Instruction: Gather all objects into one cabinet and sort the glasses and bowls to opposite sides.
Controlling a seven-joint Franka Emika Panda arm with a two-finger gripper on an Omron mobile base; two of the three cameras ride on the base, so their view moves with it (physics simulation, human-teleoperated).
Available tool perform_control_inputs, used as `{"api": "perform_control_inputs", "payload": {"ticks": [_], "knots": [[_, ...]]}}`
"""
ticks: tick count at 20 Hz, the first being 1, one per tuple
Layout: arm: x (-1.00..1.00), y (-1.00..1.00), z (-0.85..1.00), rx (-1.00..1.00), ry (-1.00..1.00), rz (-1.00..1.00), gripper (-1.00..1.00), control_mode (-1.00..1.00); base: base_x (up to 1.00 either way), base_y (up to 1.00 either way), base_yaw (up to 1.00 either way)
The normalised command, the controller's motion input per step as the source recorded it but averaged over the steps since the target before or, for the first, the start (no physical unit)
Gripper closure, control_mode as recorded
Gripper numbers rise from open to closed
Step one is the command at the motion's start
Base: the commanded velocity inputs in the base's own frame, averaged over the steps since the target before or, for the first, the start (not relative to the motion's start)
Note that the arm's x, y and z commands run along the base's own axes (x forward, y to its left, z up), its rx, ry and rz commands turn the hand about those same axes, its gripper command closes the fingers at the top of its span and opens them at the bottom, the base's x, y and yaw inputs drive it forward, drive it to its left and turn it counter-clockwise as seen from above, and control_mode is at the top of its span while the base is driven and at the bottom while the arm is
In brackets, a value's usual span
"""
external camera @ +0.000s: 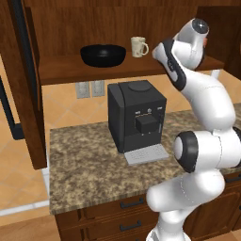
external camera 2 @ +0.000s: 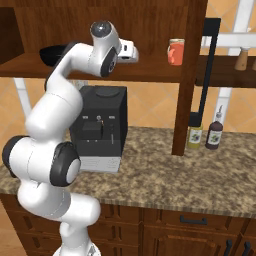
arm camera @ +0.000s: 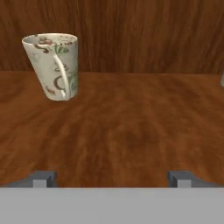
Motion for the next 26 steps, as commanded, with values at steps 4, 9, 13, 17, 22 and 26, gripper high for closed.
{"api": "perform_control_inputs", "payload": {"ticks": [4,9,13,17,22,26], "knots": [[0.04,0.23,0.24,0.0,-0.01,0.19,-1.0,-1.0,0.0,0.0,0.0],[0.24,0.29,0.18,0.0,0.0,0.09,-1.0,-1.0,0.0,0.0,0.0],[0.36,0.26,0.09,0.0,0.0,0.02,-1.0,-1.0,0.0,0.0,0.0],[0.4,0.1,0.0,0.0,0.0,0.0,-1.0,-1.0,0.0,0.0,0.0],[0.49,0.08,0.0,0.0,0.0,0.0,-1.0,-1.0,0.0,0.0,0.0],[0.42,0.18,-0.04,0.0,0.0,0.01,-1.0,-1.0,0.0,0.0,0.0]]}}
